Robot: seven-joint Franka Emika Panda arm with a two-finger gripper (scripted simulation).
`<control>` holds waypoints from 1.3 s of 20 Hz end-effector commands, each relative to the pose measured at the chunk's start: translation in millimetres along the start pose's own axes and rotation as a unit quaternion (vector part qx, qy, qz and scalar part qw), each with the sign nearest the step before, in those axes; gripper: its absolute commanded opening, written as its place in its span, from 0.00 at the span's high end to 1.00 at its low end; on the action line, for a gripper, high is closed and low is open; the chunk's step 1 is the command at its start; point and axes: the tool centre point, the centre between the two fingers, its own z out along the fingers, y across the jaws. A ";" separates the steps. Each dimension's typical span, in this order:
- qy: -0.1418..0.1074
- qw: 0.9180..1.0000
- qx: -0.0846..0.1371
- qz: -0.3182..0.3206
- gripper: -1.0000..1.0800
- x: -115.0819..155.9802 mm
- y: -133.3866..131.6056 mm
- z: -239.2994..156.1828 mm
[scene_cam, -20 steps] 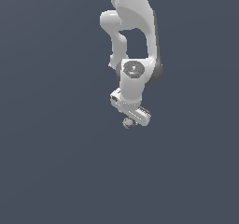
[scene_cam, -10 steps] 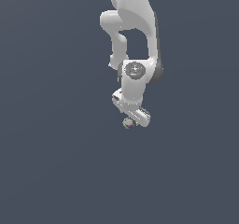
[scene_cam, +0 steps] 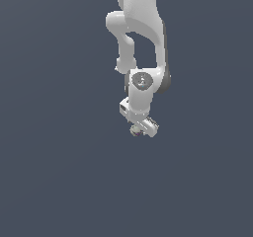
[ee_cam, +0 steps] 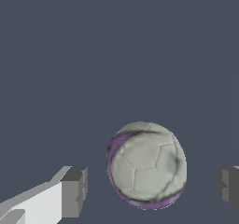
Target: Pick up the object and move it to a goal position.
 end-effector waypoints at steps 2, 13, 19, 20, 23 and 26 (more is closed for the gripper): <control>0.000 1.000 0.000 0.001 0.04 -0.7 0.5 16.6; 0.000 1.000 0.000 0.001 1.00 -0.1 -0.3 26.4; 0.000 1.000 0.000 0.001 1.00 -0.1 -0.7 25.6; 0.000 1.000 0.000 0.001 1.00 -0.4 -0.8 25.4; 0.000 1.000 0.000 0.001 1.00 -4.6 -2.2 22.3; 0.000 1.000 0.000 0.001 1.00 -14.1 -5.4 15.5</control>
